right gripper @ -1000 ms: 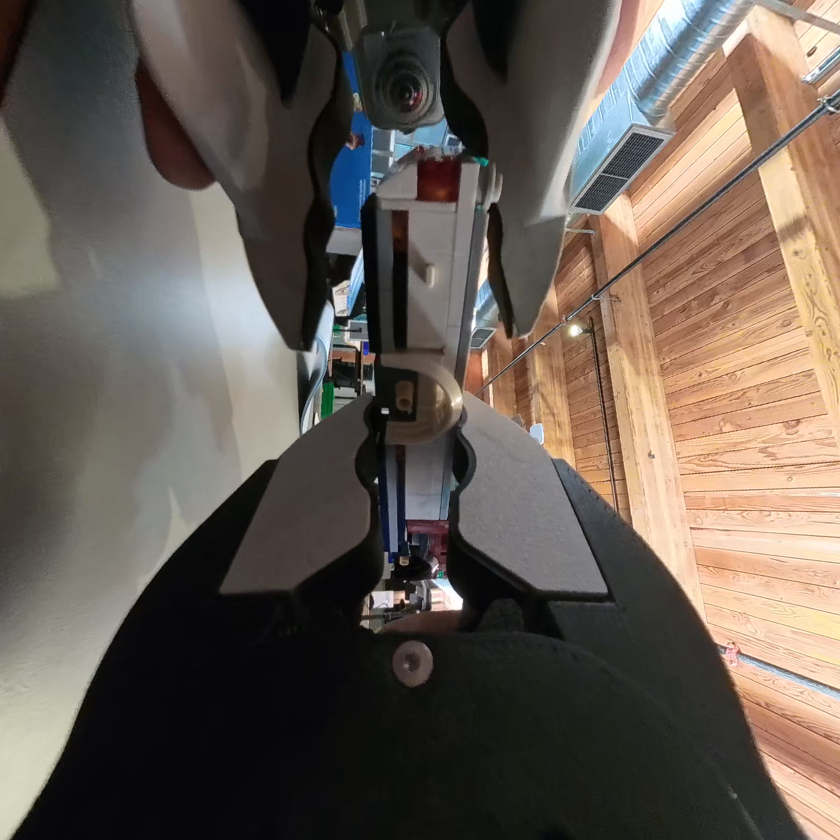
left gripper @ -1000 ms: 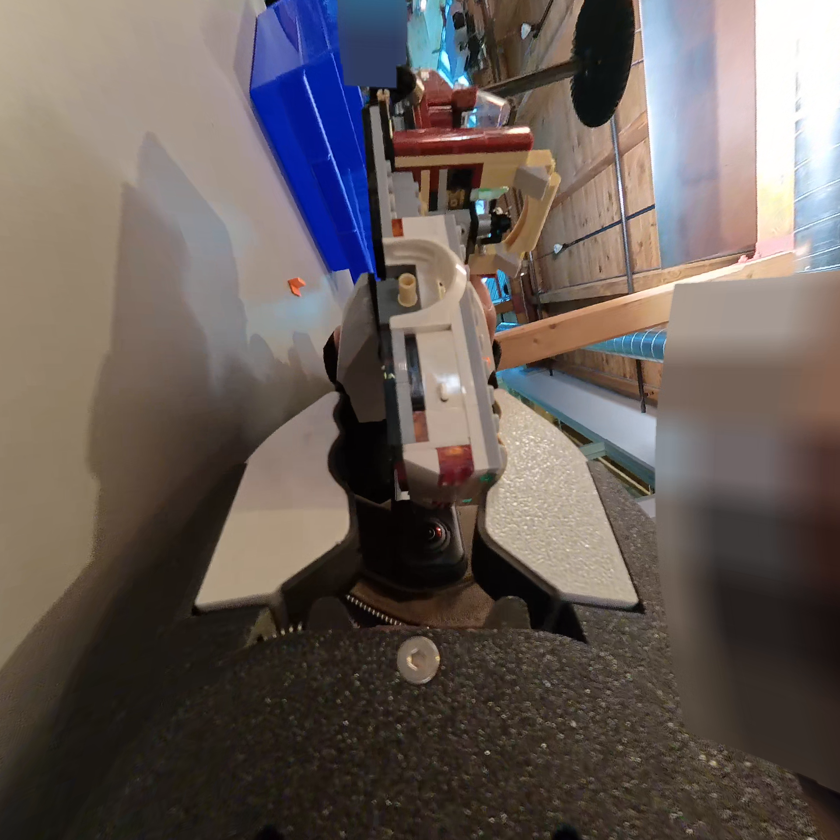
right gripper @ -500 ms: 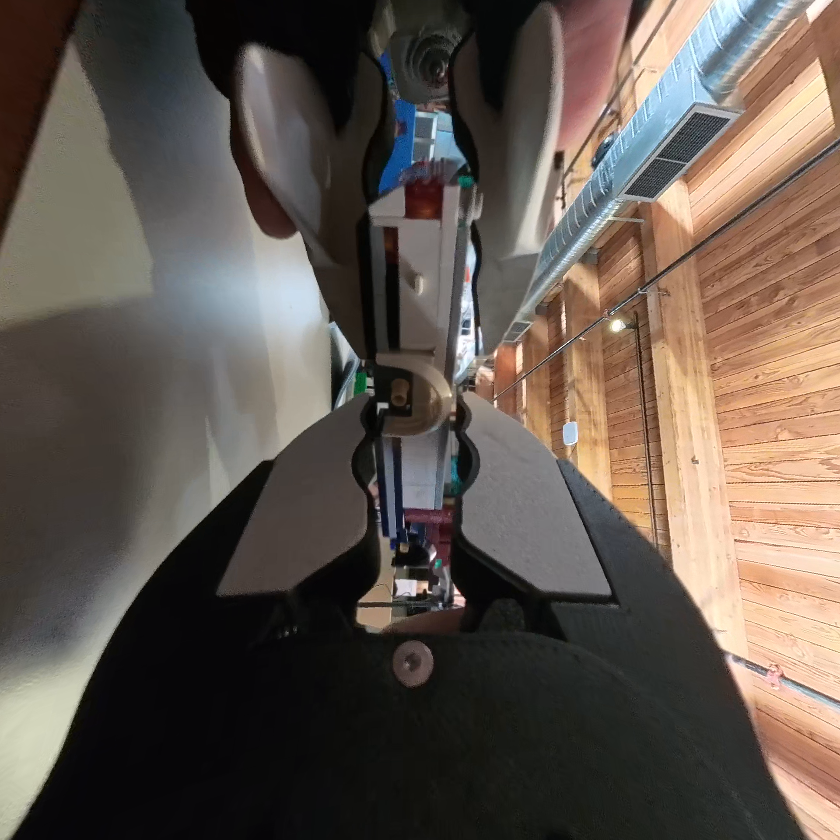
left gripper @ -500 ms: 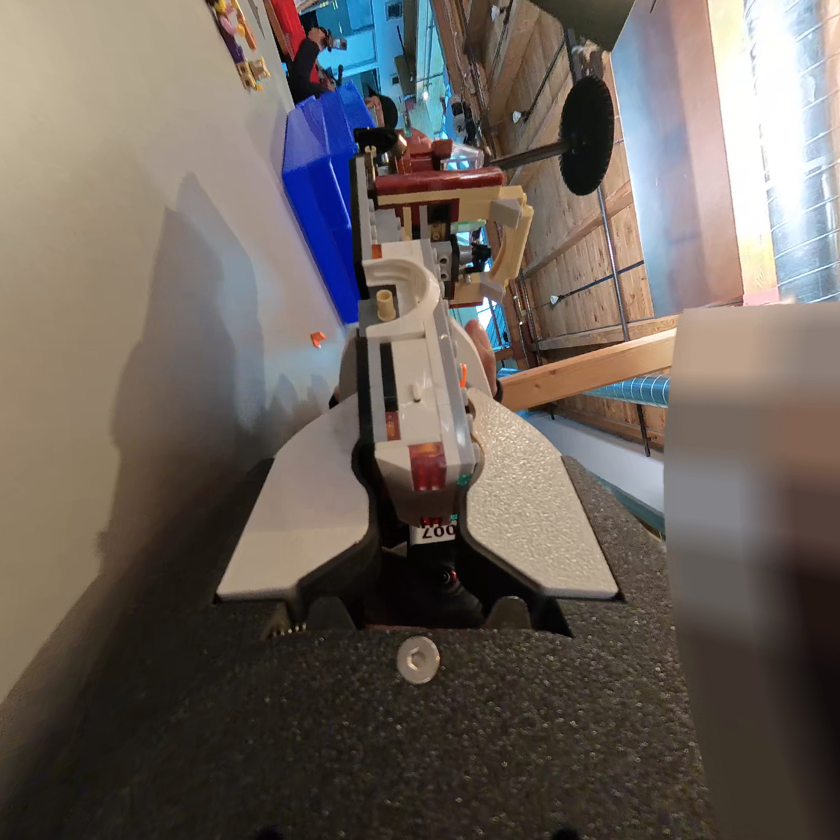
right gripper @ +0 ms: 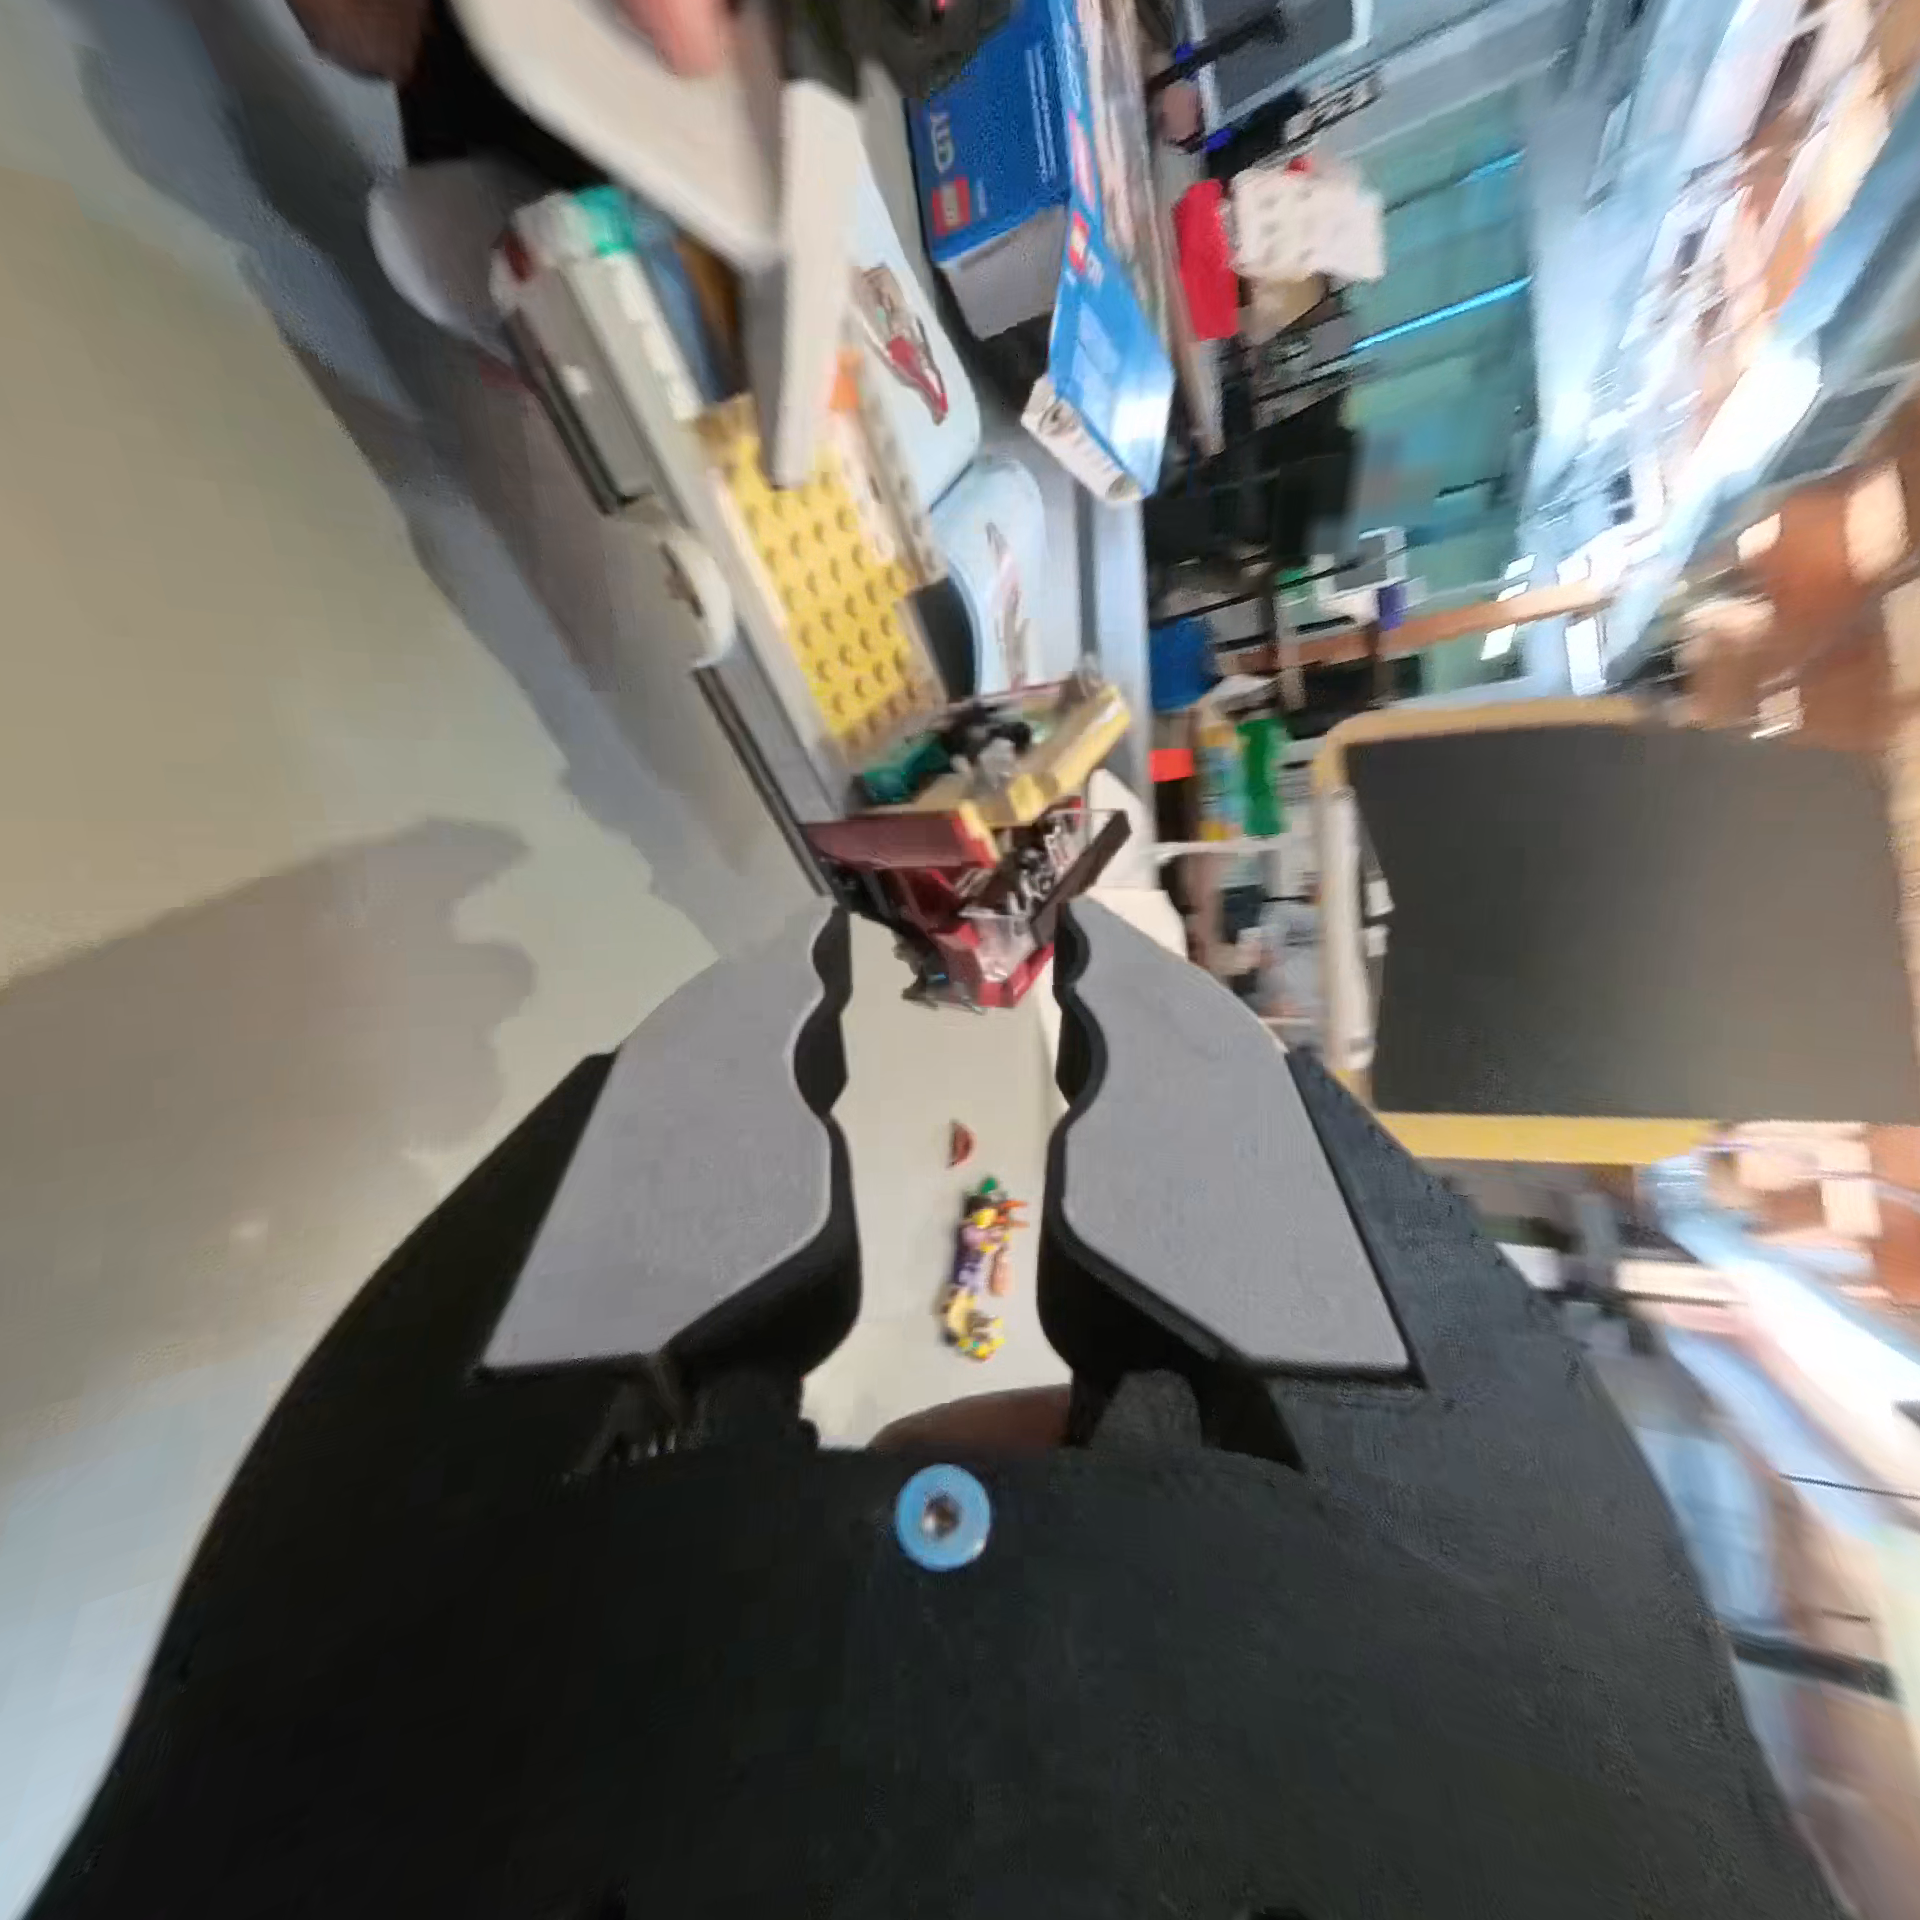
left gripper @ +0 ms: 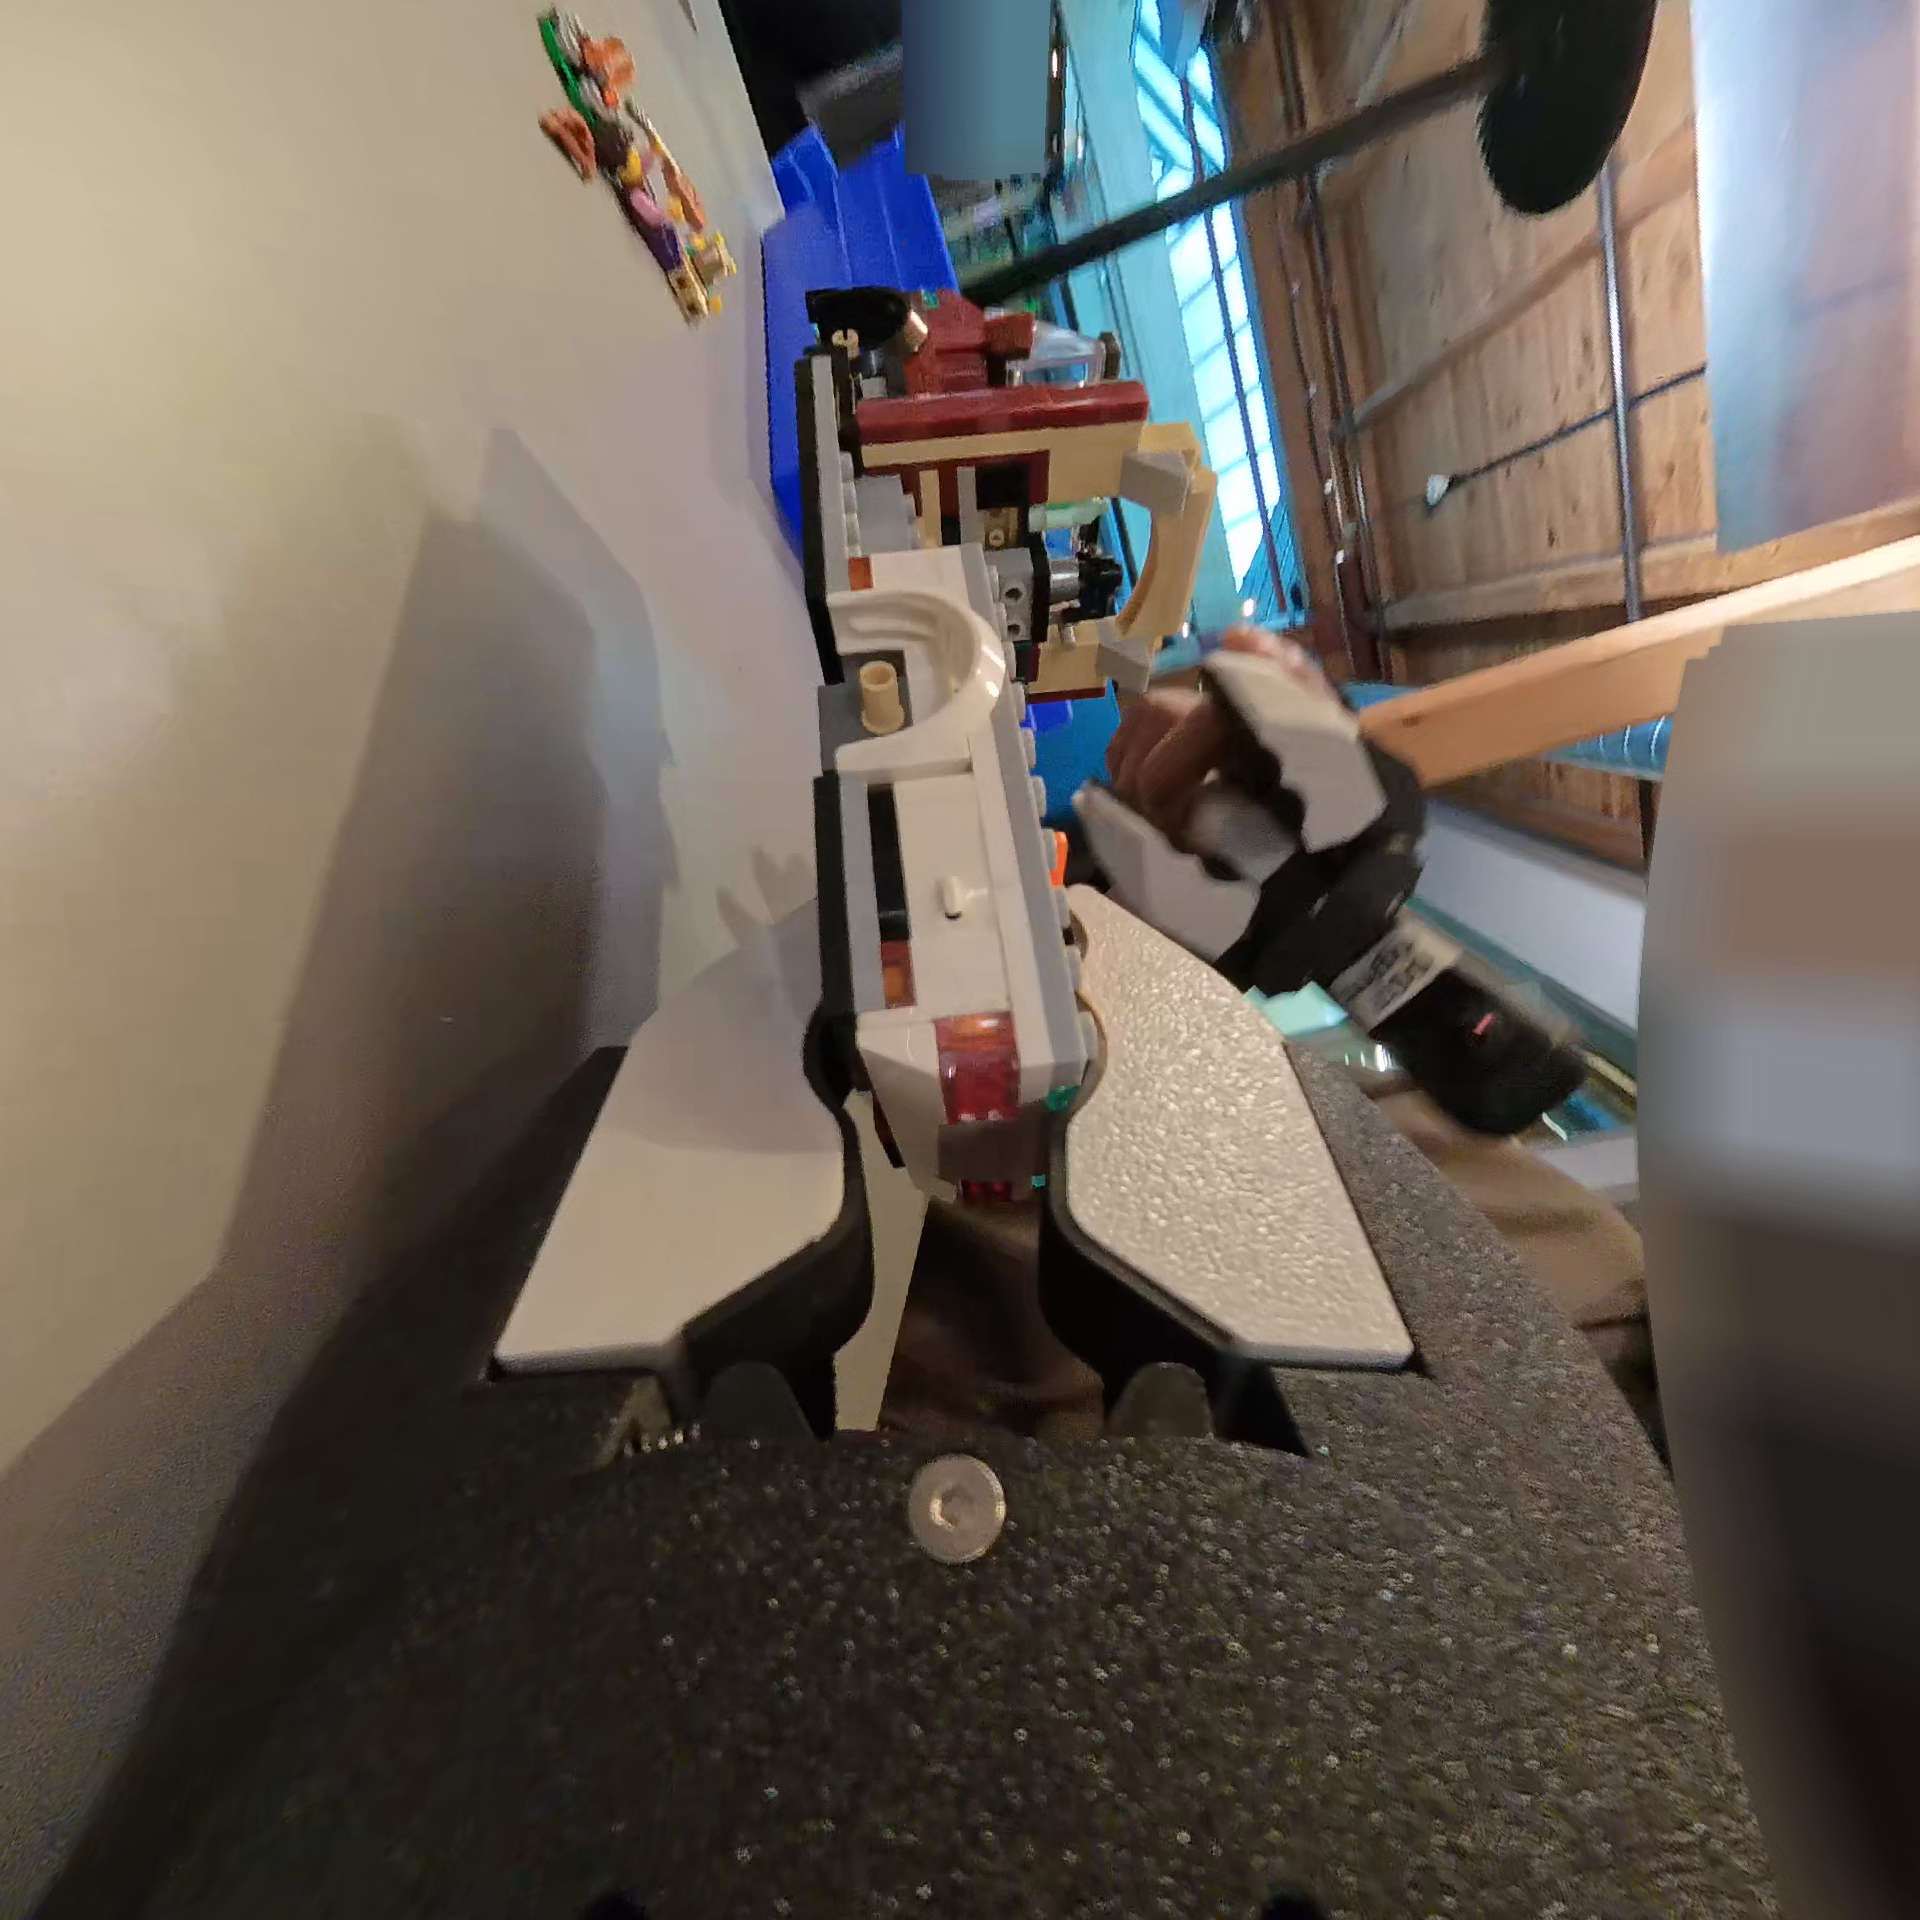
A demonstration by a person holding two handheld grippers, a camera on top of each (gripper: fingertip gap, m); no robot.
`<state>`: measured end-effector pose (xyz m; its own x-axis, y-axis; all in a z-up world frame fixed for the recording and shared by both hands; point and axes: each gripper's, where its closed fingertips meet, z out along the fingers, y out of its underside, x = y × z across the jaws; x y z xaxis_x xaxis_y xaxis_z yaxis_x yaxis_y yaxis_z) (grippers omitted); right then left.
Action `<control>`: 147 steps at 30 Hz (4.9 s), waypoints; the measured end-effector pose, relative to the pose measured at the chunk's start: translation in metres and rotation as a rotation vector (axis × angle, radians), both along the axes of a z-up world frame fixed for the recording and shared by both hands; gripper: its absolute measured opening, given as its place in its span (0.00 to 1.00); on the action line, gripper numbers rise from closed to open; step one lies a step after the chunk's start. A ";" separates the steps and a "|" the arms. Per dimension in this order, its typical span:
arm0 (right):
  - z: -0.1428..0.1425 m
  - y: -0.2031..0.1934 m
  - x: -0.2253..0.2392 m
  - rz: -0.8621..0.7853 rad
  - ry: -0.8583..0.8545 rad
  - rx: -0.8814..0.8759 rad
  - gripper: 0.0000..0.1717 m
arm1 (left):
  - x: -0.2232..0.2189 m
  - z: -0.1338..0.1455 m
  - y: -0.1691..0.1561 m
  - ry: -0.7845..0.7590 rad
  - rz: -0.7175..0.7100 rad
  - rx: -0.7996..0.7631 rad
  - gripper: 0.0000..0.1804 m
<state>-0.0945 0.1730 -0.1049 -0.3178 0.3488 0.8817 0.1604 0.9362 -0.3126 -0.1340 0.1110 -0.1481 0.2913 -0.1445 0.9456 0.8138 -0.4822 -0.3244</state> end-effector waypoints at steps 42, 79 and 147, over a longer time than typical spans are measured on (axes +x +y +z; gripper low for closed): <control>-0.059 -0.061 -0.066 0.107 -1.352 -0.810 0.22 | 0.018 -0.029 -0.007 0.155 -0.457 -0.109 0.20; -0.064 -0.068 -0.068 0.136 -1.403 -0.832 0.15 | 0.013 -0.031 -0.009 0.246 -0.422 -0.096 0.19; -0.068 -0.042 -0.045 0.298 -1.297 -1.381 0.21 | 0.001 -0.024 0.010 0.234 -0.990 -0.077 0.19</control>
<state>-0.1397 0.1313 -0.1729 -0.6285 0.3143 -0.7114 0.7771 0.2159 -0.5912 -0.1332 0.1215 -0.1725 0.2525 -0.3623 0.8972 -0.0414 -0.9304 -0.3641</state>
